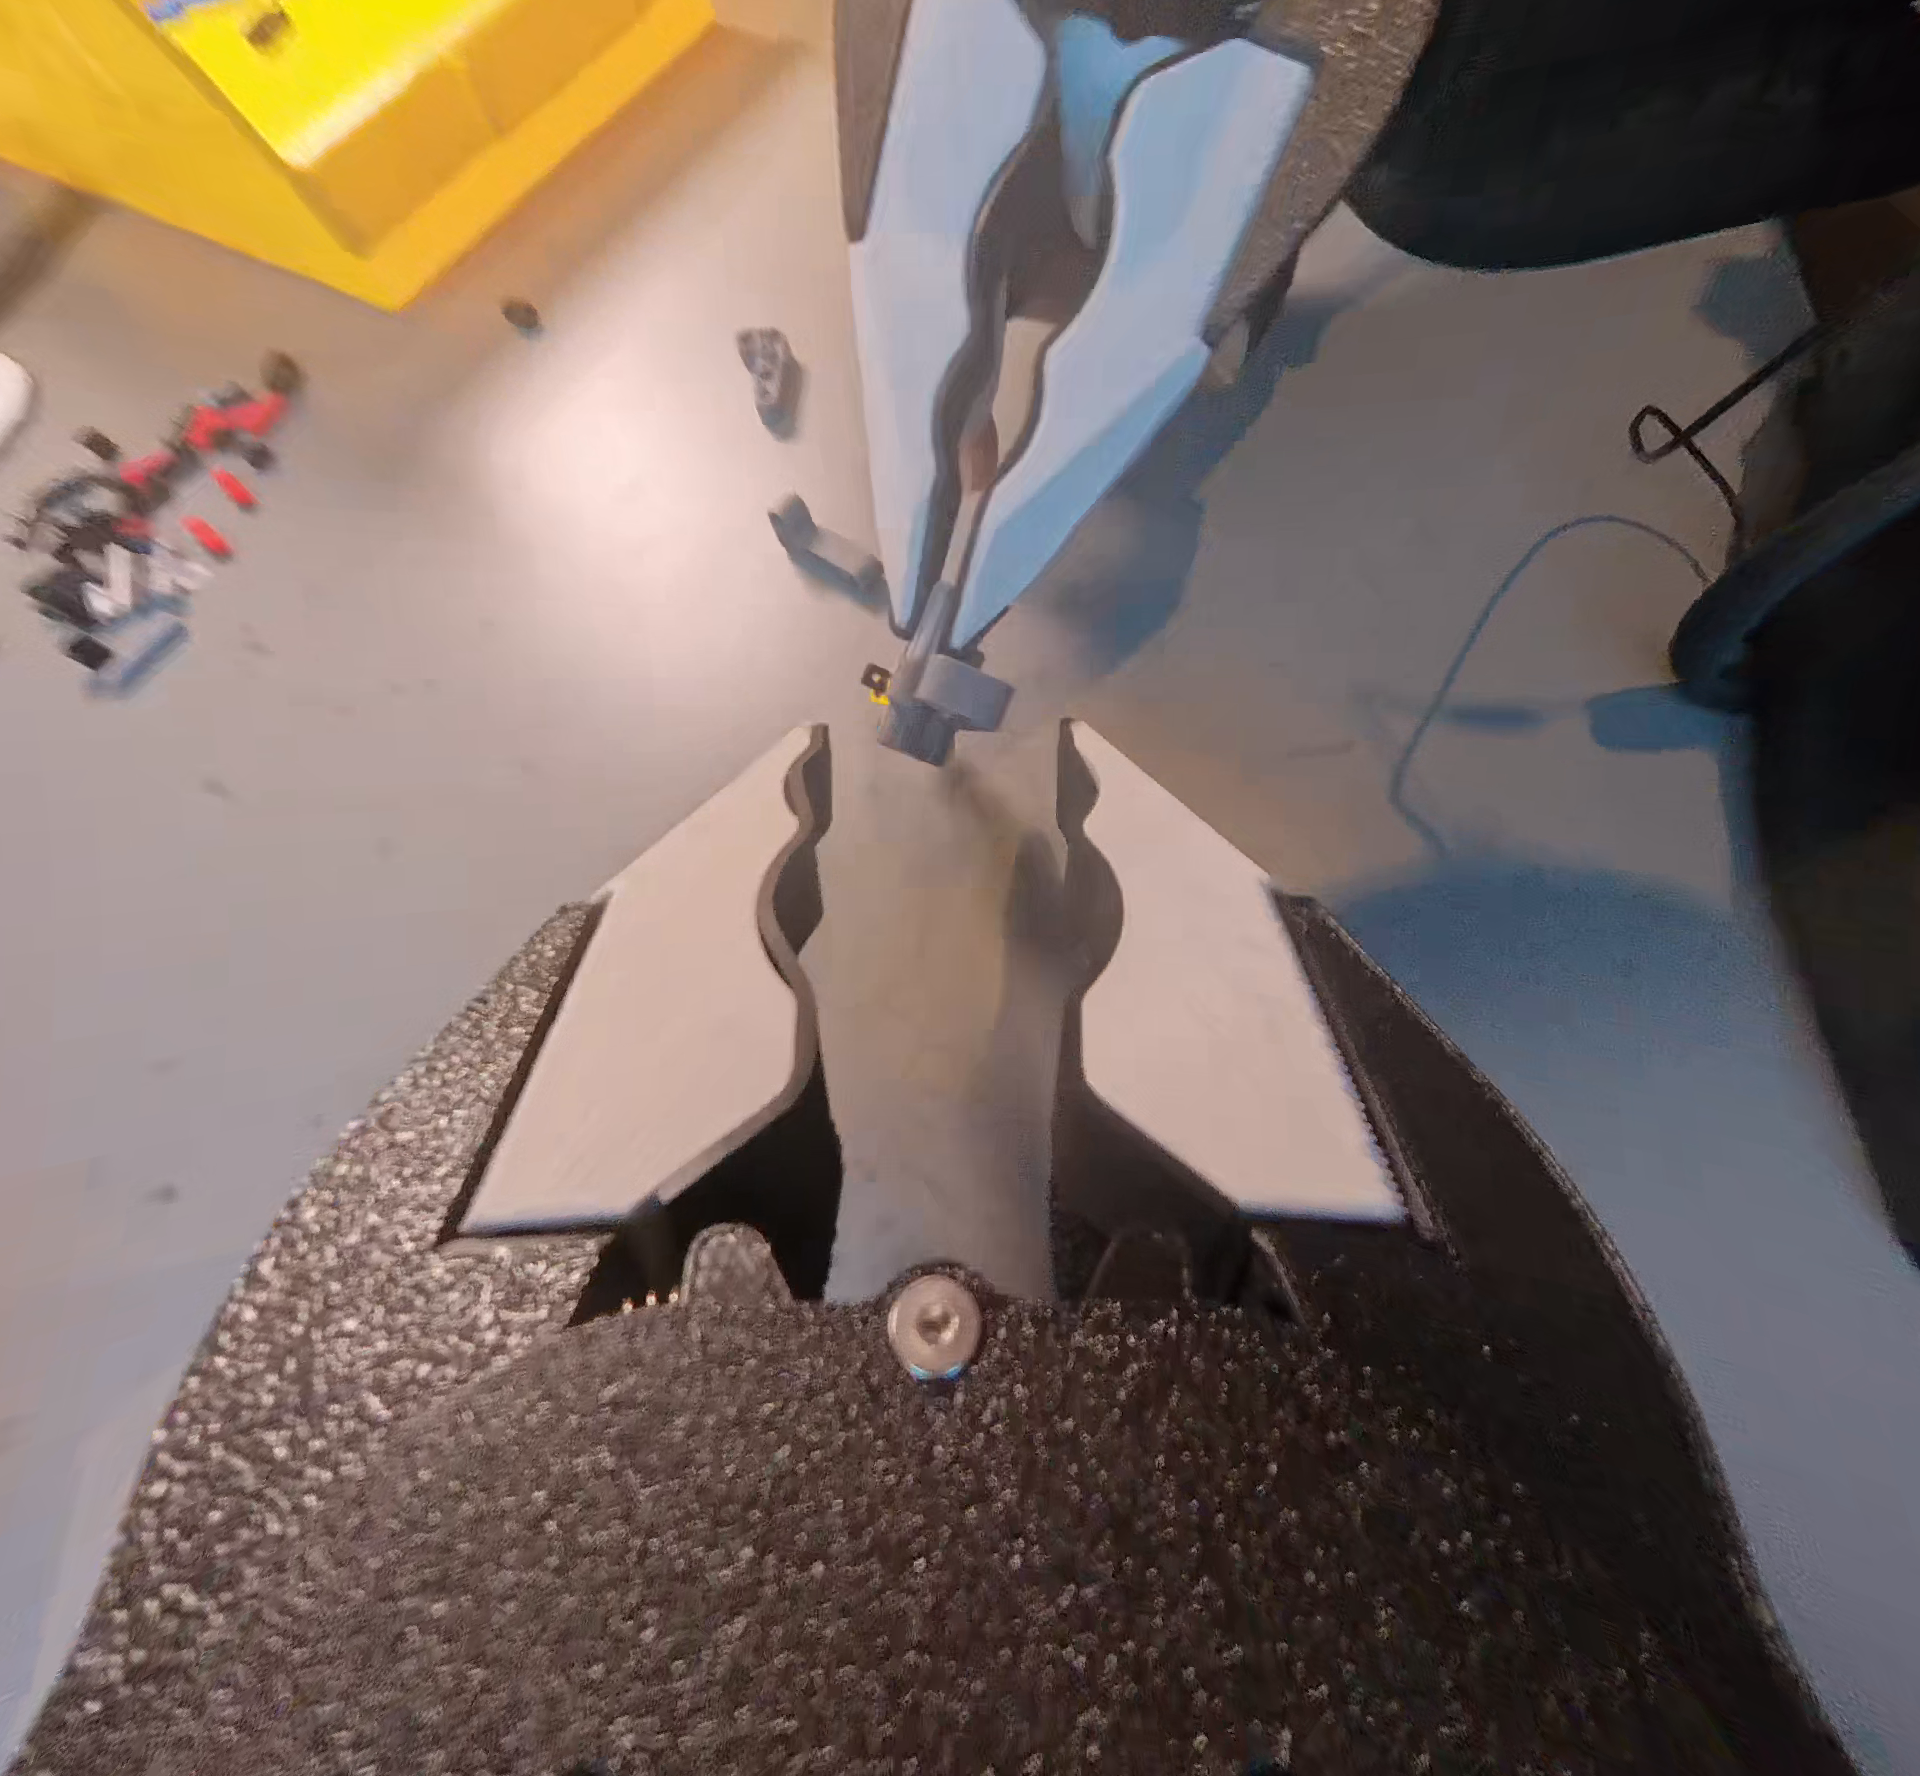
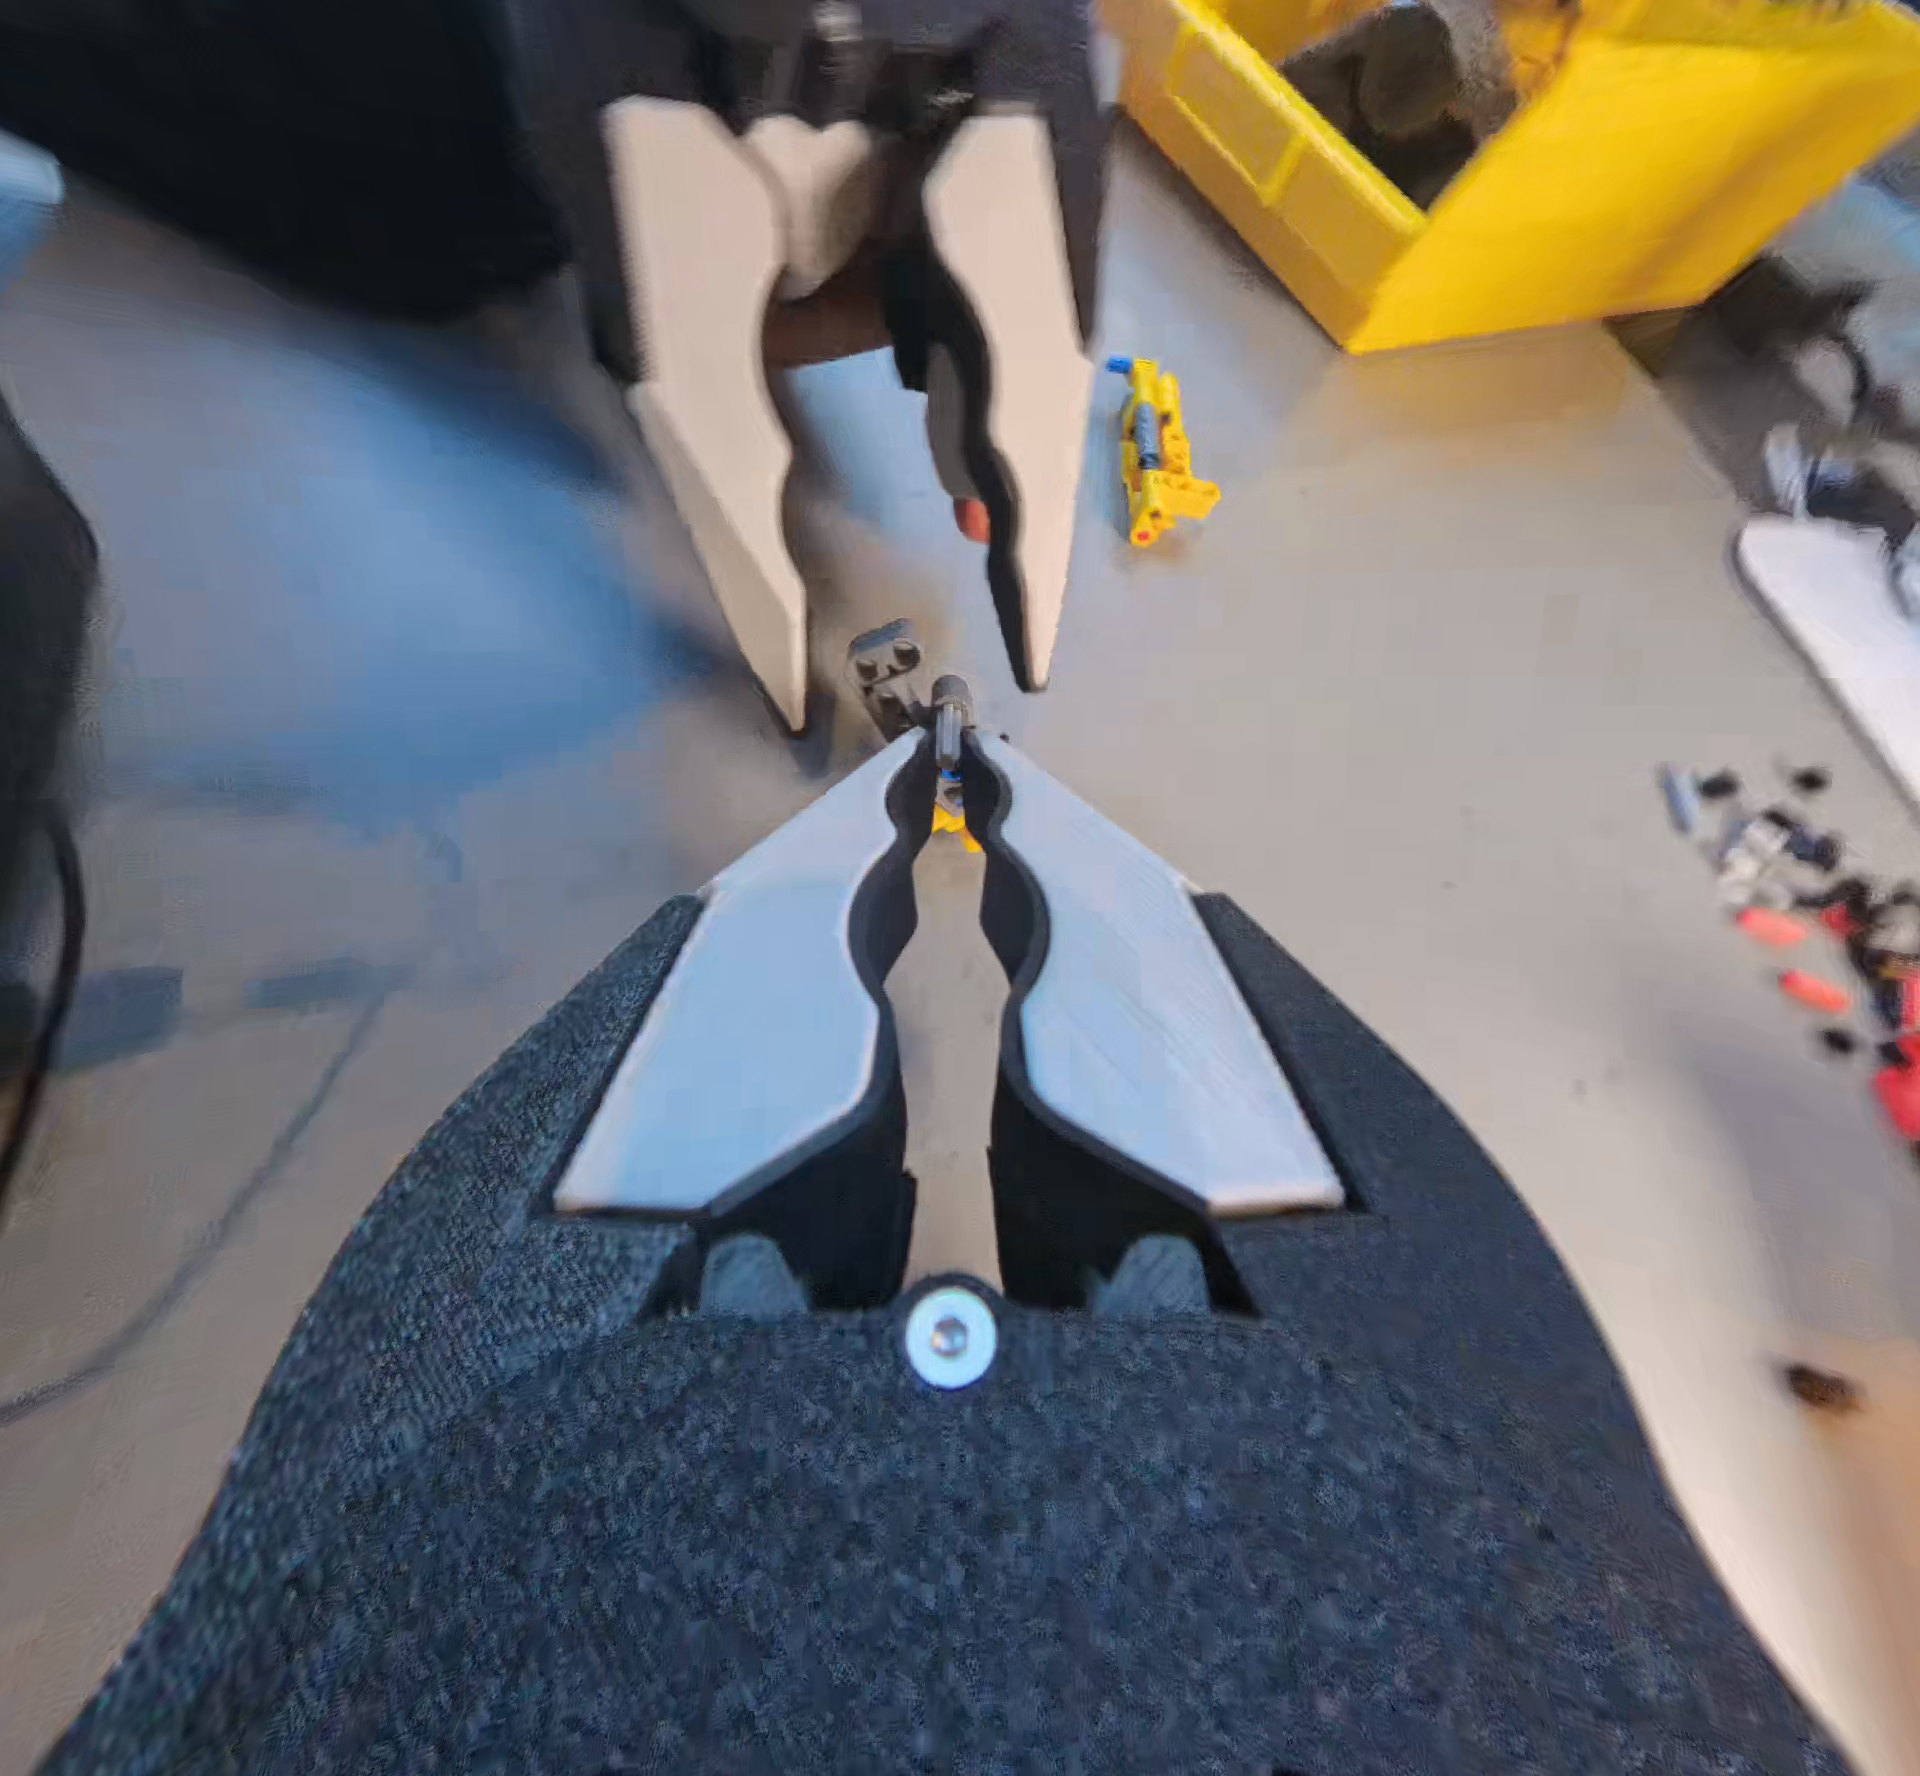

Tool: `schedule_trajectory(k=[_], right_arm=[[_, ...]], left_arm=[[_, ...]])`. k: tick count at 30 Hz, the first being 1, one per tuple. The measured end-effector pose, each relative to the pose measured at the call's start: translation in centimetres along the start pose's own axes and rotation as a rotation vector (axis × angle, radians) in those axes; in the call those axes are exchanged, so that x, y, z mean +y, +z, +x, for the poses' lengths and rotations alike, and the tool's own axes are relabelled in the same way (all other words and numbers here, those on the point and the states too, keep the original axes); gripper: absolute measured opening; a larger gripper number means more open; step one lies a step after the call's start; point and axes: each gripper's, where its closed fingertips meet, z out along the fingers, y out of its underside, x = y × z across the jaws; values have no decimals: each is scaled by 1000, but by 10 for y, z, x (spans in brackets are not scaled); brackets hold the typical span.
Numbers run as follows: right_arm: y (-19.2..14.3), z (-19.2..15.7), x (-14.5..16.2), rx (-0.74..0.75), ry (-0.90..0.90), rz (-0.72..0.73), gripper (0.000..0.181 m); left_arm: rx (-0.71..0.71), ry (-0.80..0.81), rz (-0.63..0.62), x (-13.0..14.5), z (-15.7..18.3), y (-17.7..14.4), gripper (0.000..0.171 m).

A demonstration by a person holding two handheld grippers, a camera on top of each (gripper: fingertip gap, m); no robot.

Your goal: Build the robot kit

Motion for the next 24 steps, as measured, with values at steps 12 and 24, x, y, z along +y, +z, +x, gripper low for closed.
schedule_trajectory(k=[12,24], right_arm=[[0,9,3,-139,571,5,4],[-1,10,6,-239,832,63,4]], left_arm=[[-196,279,16,-12,-9,-3,17],[-340,680,-43,-14,-5,-1,16]])
